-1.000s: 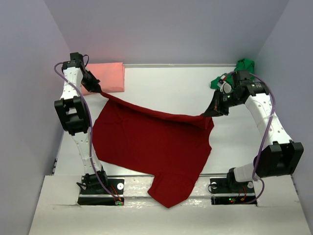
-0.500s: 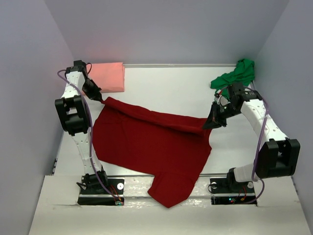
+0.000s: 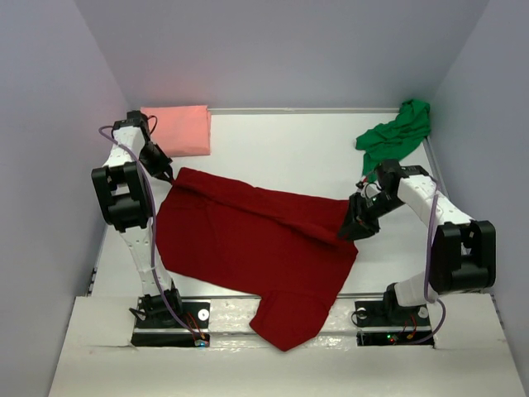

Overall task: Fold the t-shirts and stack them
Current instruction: Fold the tshirt

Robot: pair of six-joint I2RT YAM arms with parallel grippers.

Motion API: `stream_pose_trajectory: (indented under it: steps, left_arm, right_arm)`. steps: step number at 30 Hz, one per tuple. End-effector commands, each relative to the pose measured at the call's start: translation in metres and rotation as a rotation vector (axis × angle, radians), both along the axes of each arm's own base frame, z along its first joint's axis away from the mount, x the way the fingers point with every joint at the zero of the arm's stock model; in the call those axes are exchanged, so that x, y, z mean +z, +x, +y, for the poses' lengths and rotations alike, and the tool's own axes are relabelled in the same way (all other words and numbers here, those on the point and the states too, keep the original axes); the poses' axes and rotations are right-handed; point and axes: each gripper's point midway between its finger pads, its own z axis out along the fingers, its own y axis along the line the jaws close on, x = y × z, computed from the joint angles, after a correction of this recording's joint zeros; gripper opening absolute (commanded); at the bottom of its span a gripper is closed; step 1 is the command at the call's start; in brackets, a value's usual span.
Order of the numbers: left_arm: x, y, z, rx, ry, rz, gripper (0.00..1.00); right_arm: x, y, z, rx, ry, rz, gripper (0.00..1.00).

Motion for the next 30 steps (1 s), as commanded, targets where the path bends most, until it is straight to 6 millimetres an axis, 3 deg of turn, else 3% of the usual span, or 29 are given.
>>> stream_pose_trajectory:
  steps: [1, 3, 4, 7, 8, 11, 14, 17, 19, 24, 27, 30]
  left_arm:
    - [0.041, 0.002, 0.009, -0.007, 0.042, -0.096, 0.25]
    - [0.048, 0.004, 0.014, 0.007, 0.062, -0.114, 0.38]
    - [0.058, 0.008, 0.017, 0.014, 0.074, -0.139, 0.44]
    - [0.078, 0.015, 0.026, 0.039, 0.109, -0.194, 0.59]
    - [0.084, 0.017, 0.028, 0.046, 0.117, -0.209, 0.70]
    - [0.106, 0.022, 0.041, 0.091, 0.159, -0.280, 0.87]
    - [0.131, 0.031, 0.048, 0.133, 0.158, -0.396, 0.88]
    - [0.137, 0.046, 0.034, 0.109, 0.060, -0.502, 0.89]
    - [0.122, 0.050, 0.028, 0.090, 0.023, -0.484, 0.88]
    - [0.112, 0.066, 0.023, 0.041, -0.005, -0.532, 0.87]
    - [0.108, 0.074, 0.024, 0.026, -0.006, -0.532, 0.88]
    - [0.090, 0.080, 0.024, 0.010, -0.013, -0.491, 0.87]
  right_arm:
    - [0.004, 0.009, 0.002, 0.023, 0.000, -0.054, 0.62]
    - [0.007, 0.014, 0.000, 0.025, -0.014, -0.073, 0.87]
    - [0.009, 0.019, -0.001, 0.024, -0.027, -0.084, 0.95]
    - [0.012, 0.030, -0.004, 0.017, -0.054, -0.116, 0.97]
    - [0.017, 0.037, -0.004, 0.011, -0.061, -0.141, 0.97]
    - [0.025, 0.052, -0.008, -0.005, -0.098, -0.195, 0.97]
    - [0.022, 0.063, -0.018, -0.039, -0.137, -0.221, 0.97]
    - [0.014, 0.073, -0.029, -0.106, -0.138, -0.238, 0.95]
    - [0.008, 0.081, -0.033, -0.140, -0.136, -0.254, 0.91]
    - [-0.001, 0.100, -0.046, -0.213, -0.181, -0.312, 0.88]
    - [-0.011, 0.104, -0.052, -0.235, -0.200, -0.302, 0.86]
    - [-0.021, 0.108, -0.057, -0.261, -0.217, -0.296, 0.85]
